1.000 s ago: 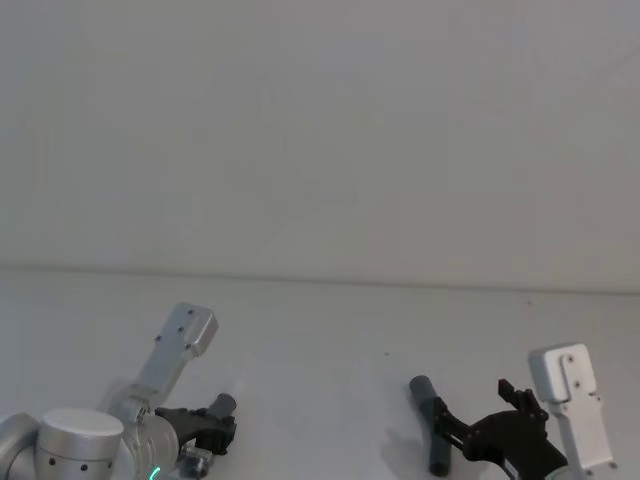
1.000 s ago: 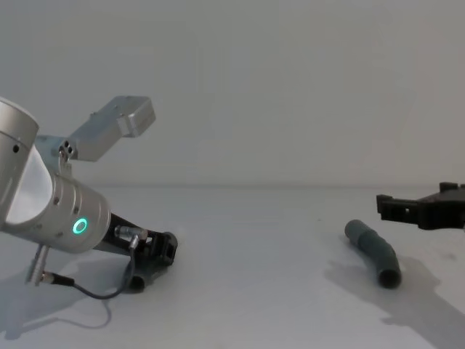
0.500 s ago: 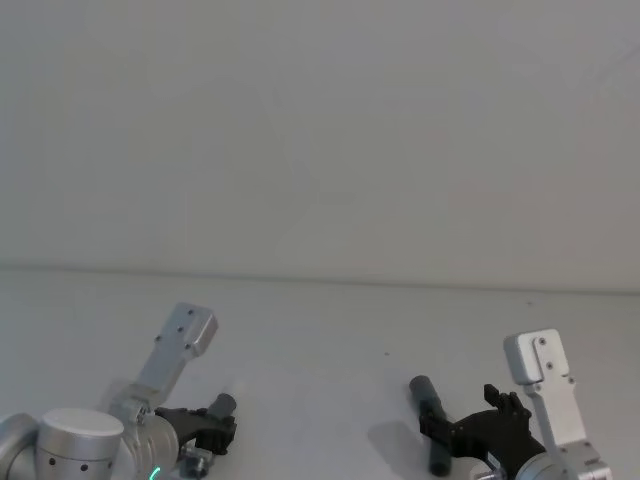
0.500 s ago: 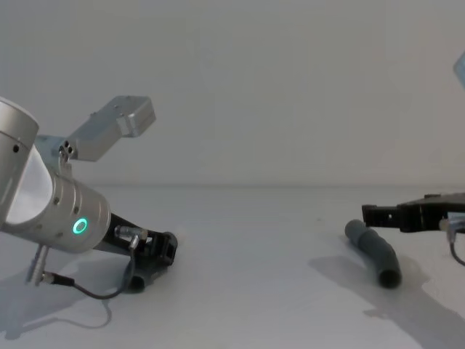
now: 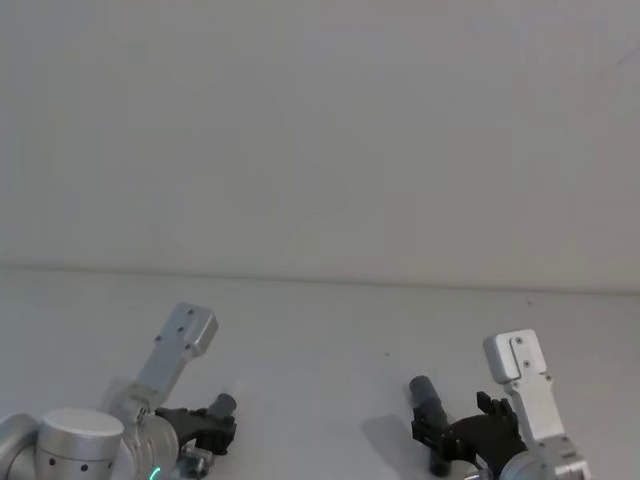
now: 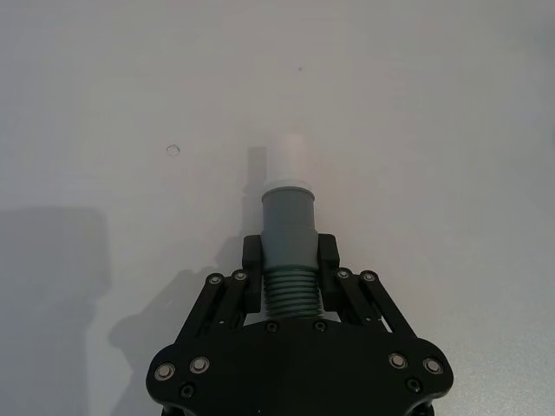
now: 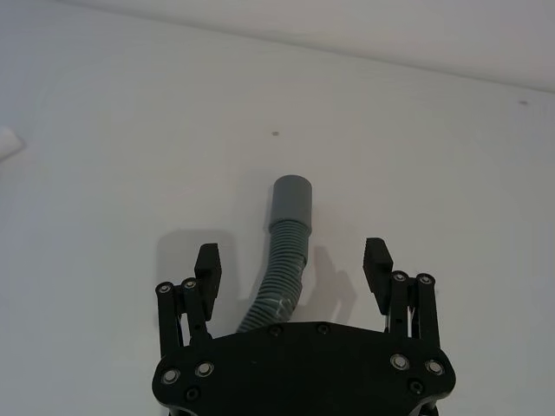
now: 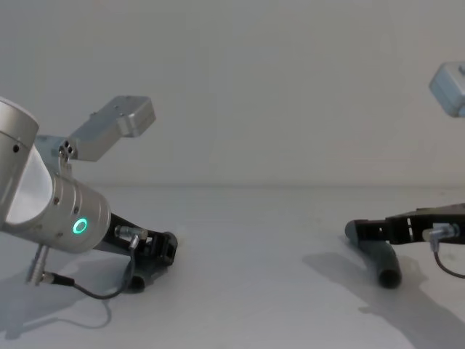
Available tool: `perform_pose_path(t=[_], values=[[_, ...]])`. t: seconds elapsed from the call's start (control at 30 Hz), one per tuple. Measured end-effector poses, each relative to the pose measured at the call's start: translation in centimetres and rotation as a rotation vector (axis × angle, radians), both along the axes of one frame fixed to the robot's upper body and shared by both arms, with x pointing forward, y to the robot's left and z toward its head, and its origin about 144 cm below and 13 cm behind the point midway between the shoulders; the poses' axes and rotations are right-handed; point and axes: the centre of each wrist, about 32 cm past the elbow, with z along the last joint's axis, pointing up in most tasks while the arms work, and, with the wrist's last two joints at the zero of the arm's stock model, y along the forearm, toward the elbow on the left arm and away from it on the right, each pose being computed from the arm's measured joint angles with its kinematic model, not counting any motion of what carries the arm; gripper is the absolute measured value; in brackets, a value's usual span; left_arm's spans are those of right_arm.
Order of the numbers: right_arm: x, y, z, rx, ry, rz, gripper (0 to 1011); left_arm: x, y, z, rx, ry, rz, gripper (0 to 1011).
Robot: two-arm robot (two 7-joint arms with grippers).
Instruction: Use both hands to pick up one end of the pipe from the table, align the ends, and insert them.
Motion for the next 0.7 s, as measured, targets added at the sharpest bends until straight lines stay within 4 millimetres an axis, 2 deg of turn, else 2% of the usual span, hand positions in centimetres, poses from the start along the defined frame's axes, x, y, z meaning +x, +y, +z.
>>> perform_pose_path(t=[0.7], values=[[1.7,1.3,-1.0,-0.047,0.046,-0.051,1001,0.0,0.0,0.0,0.000,0.000,0.000,336]])
